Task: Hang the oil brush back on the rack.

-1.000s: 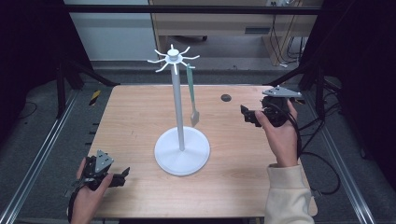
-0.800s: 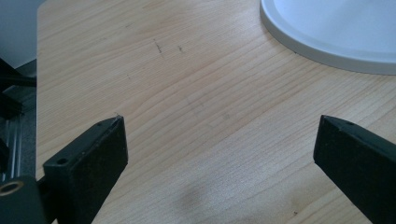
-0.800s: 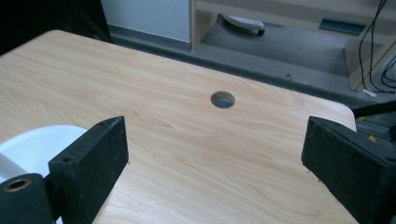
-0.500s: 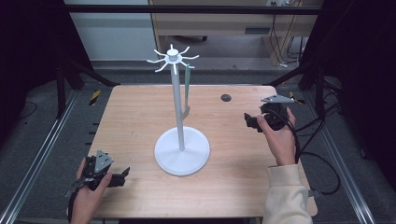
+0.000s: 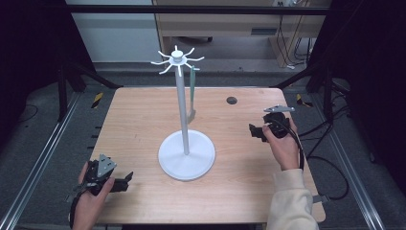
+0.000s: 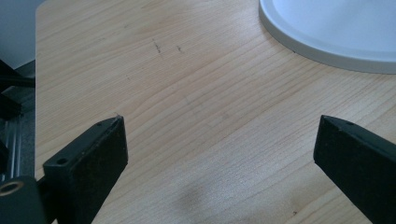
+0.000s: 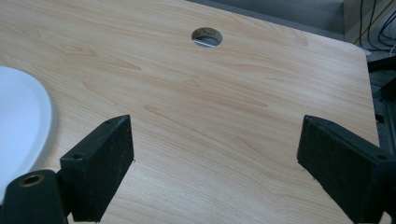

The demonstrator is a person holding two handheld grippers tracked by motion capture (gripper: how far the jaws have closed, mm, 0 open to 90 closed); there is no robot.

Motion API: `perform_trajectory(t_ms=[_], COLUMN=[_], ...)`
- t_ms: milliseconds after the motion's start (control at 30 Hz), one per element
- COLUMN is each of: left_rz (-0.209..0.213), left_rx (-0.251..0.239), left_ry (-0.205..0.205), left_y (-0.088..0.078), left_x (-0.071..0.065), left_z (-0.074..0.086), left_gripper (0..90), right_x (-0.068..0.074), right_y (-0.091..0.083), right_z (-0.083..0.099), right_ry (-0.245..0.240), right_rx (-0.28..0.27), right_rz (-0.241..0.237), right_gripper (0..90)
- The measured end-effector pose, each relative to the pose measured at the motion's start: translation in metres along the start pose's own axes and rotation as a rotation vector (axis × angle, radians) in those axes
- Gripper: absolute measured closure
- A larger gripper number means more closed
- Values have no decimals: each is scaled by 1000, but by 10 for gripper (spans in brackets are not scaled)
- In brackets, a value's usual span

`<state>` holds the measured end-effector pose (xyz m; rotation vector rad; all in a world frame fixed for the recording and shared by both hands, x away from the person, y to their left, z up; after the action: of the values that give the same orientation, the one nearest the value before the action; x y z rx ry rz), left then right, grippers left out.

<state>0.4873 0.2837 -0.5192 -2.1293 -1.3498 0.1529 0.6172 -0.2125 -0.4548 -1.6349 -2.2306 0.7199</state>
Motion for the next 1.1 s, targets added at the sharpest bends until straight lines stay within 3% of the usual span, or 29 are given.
perform_trajectory(t_ms=[333, 600, 700, 1100], left_rz=[0, 2, 3, 4], left_rx=[1, 1, 2, 3], left_ry=[2, 4, 8, 10], left_y=[0, 0, 1, 1], left_x=[0, -1, -1, -2], left_z=[0, 0, 0, 0], left_gripper=[25, 25, 26, 25], right_x=[3, 10, 16, 44], right_y=[14, 24, 32, 51], right_z=[17, 29, 36, 54], right_ry=[-6, -9, -37, -53], right_rx=[20, 38, 57, 96], right_rz=[-9, -50, -66, -163], right_gripper=[124, 131, 131, 132])
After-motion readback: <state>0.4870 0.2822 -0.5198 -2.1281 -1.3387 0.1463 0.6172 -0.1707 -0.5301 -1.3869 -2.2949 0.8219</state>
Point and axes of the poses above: each handheld gripper's, and its own axes: y roughly forward along the jaws, z roughly out of its underside, x roughly to its left, the point moved 8 cm from there along y, roughly forward along the jaws, and after that the axes turned 5 degrees about -x, right-handed, at the moved point
